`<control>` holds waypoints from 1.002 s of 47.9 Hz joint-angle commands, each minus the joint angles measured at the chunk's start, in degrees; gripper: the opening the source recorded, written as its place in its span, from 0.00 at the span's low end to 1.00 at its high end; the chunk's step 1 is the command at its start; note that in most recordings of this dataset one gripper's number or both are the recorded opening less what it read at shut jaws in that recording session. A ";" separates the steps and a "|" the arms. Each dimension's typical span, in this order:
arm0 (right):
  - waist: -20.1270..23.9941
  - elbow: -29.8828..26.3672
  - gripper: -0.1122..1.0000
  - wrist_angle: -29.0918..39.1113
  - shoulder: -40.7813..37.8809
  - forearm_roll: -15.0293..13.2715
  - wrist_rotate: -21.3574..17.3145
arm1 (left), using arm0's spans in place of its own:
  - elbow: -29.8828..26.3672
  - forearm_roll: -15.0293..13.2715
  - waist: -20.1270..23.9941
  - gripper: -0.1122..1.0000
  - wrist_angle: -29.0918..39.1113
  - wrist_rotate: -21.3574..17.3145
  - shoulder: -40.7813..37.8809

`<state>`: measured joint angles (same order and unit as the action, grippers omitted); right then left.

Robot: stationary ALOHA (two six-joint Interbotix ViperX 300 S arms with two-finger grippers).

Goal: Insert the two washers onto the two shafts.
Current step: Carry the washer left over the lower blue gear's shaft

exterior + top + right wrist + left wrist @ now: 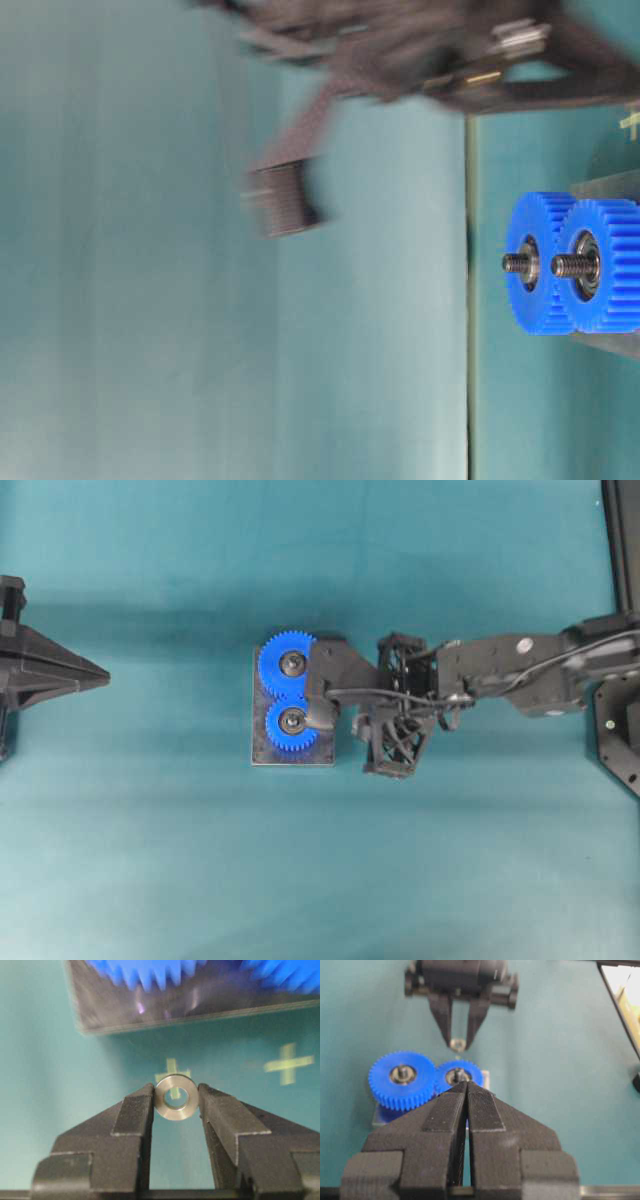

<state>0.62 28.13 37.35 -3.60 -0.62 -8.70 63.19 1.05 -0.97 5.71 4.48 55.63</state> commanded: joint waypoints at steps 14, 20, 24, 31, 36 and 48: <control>0.35 -13.18 0.39 3.60 -0.44 -0.97 1.76 | -1.58 0.18 0.00 0.11 -0.44 0.09 0.09; 0.44 -15.21 0.39 4.39 -2.55 -0.97 2.64 | -1.49 0.18 0.00 0.11 -0.35 0.00 0.26; 0.62 -16.35 0.39 5.01 -4.04 -0.97 3.08 | -1.49 0.18 0.00 0.11 -0.35 0.00 0.44; 0.70 -17.31 0.39 5.01 -5.71 -0.97 3.69 | -1.49 0.18 0.00 0.11 -0.26 0.00 0.88; 0.70 -17.75 0.39 4.92 -6.59 -0.97 3.87 | -1.58 0.09 0.00 0.11 0.35 0.00 0.88; 0.70 -17.93 0.39 5.10 -7.73 -0.97 3.96 | -1.67 0.18 0.00 0.11 1.76 0.00 0.88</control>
<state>1.14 11.43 42.63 -12.30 -1.49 -5.27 63.19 1.05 -0.97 7.65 4.48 56.69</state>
